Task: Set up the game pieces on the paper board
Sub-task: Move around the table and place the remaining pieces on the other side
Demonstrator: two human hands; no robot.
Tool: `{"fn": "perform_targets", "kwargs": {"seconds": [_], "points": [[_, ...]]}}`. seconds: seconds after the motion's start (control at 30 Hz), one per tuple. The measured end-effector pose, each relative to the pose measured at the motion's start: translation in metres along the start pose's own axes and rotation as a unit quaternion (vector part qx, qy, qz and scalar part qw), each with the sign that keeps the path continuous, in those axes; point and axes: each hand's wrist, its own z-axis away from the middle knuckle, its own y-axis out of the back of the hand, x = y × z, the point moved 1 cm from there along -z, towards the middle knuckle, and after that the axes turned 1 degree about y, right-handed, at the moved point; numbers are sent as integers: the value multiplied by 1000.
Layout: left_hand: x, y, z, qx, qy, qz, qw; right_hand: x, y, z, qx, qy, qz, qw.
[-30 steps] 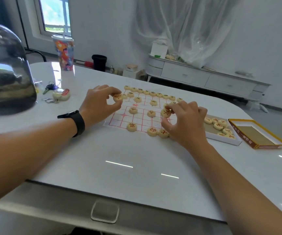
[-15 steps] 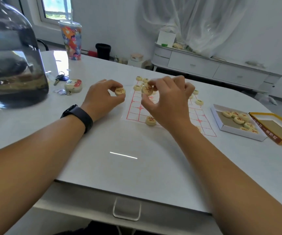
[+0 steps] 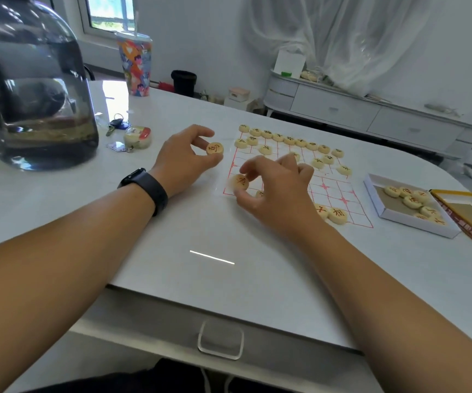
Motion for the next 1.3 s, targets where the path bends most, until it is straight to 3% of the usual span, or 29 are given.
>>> {"fn": "perform_targets", "kwargs": {"seconds": [0.77,0.9,1.13,1.3], "points": [[4,-1,2,-33,19,-18,999,-4,-11,-3,-25,33,56,998],[11,-1,9,-41,-2,-21,999,7,2,-5,28,-35,-11,999],[32,-12,25,-161,-73,-67,982,49,14,-9,87,-191,-40,977],[32,-14,27,-193,-82,-120,970,51,15,-10,103,-222,-66,967]]}}
